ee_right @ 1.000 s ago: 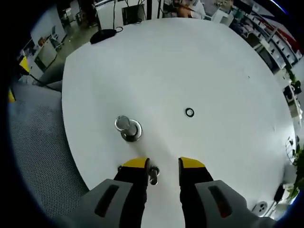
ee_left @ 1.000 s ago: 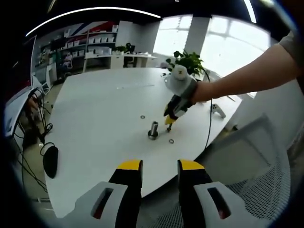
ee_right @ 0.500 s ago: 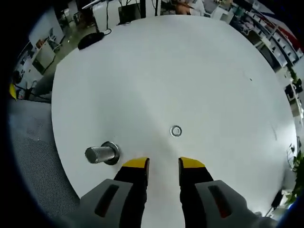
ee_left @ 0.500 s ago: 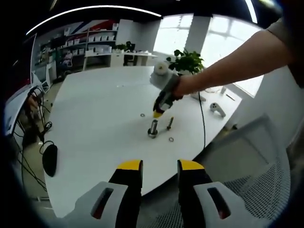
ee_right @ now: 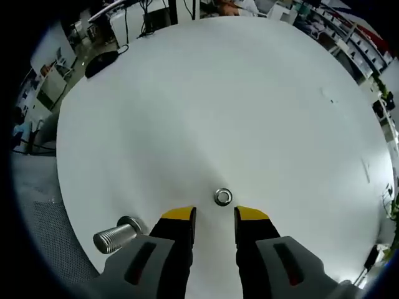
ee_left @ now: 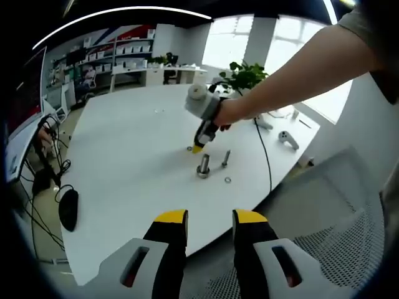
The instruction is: Place the washer onto the threaded stud by aligning its center hole with the stud, sliding it down to the base, and recovering from edge contact or off-axis alignment until the washer reaches the visible bottom stop.
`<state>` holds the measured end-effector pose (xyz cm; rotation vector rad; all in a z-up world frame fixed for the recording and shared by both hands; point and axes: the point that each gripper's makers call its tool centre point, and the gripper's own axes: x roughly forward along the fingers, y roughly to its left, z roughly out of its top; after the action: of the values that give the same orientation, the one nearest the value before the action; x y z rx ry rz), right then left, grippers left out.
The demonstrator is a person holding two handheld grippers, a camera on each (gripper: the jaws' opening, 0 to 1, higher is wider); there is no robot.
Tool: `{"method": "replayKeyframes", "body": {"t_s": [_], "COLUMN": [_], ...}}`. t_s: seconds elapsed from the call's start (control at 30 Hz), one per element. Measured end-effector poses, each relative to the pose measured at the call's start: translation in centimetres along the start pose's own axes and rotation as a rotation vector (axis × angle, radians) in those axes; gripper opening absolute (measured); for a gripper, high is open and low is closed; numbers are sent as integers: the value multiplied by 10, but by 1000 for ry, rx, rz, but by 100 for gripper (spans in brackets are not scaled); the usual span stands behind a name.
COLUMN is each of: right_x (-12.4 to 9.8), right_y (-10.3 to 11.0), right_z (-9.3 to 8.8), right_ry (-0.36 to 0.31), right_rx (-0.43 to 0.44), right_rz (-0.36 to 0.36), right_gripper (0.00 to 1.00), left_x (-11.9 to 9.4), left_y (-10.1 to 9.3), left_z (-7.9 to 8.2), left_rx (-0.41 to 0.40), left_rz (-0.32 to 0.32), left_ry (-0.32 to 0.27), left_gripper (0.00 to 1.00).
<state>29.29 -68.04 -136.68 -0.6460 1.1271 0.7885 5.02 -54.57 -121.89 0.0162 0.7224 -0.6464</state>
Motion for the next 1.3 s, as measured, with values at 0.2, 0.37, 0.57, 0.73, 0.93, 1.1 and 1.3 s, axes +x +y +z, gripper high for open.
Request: {"method": "replayKeyframes", "body": {"t_s": [0.2, 0.37, 0.57, 0.73, 0.93, 1.1, 1.3], "right_x": [6, 5, 7, 8, 9, 10, 12], "right_y": [-5, -7, -7, -6, -6, -8, -10], "right_z": [-1, 1, 5, 8, 9, 8, 8], "right_ry": [-4, -27, 7, 43, 112, 172, 247], "right_rx": [65, 112, 54, 3, -55, -95, -183], "right_rz": [0, 14, 35, 45, 55, 55, 60], "right_gripper": [25, 24, 24, 22, 20, 16, 16], "left_x": [0, 0, 0, 1, 1, 1, 1], "left_y": [1, 3, 2, 2, 3, 3, 5], "left_z": [0, 0, 0, -1, -1, -2, -3], "left_rx": [2, 8, 13, 23, 20, 18, 16], "left_rz": [7, 19, 17, 16, 20, 21, 30], "left_ry": [-3, -2, 4, 13, 12, 17, 21], "left_gripper": [26, 26, 26, 25, 25, 25, 25]}}
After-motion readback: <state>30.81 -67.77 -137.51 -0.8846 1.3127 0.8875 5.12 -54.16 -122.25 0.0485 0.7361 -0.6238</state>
